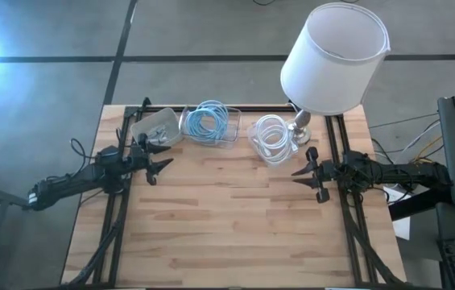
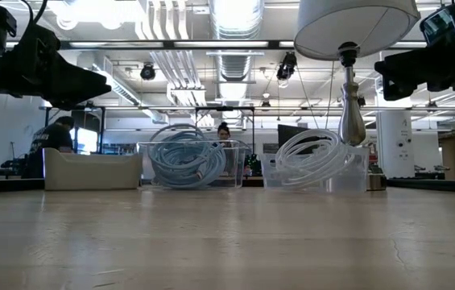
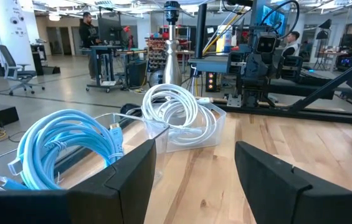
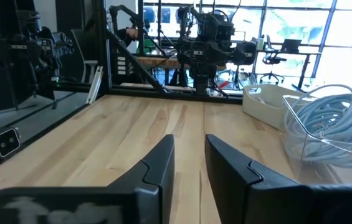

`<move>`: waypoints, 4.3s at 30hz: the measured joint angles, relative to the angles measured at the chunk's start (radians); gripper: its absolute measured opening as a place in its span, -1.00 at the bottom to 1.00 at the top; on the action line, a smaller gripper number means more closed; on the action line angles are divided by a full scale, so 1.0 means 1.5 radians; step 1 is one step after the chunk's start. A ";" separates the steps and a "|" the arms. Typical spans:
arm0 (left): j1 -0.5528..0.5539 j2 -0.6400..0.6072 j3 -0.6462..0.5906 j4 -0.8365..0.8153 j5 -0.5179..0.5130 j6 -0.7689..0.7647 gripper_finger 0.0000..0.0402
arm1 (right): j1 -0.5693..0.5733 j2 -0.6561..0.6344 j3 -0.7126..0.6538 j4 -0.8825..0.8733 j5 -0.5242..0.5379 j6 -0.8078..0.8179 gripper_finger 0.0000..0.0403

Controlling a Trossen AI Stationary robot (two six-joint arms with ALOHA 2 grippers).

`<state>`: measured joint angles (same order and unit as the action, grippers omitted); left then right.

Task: Pick & Place USB Port
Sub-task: Return to Home Position

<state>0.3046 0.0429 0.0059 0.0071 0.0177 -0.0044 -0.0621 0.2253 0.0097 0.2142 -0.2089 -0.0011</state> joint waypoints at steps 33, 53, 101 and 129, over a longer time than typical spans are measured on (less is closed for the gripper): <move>0.000 0.000 0.000 0.000 0.000 0.000 0.11 | 0.000 0.000 0.000 0.000 0.000 -0.001 -0.58; 0.000 0.000 0.000 0.000 0.000 0.000 0.11 | 0.000 0.000 0.000 0.000 0.000 -0.001 -0.65; 0.000 0.000 0.000 0.000 0.000 0.000 0.11 | 0.000 0.000 0.000 0.000 0.000 0.000 -0.58; 0.000 0.000 0.000 0.000 0.000 0.000 0.11 | 0.000 0.000 0.000 0.000 0.000 0.000 -0.62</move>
<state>0.3044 0.0427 0.0059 0.0071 0.0177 -0.0044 -0.0622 0.2253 0.0097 0.2142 -0.2086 -0.0008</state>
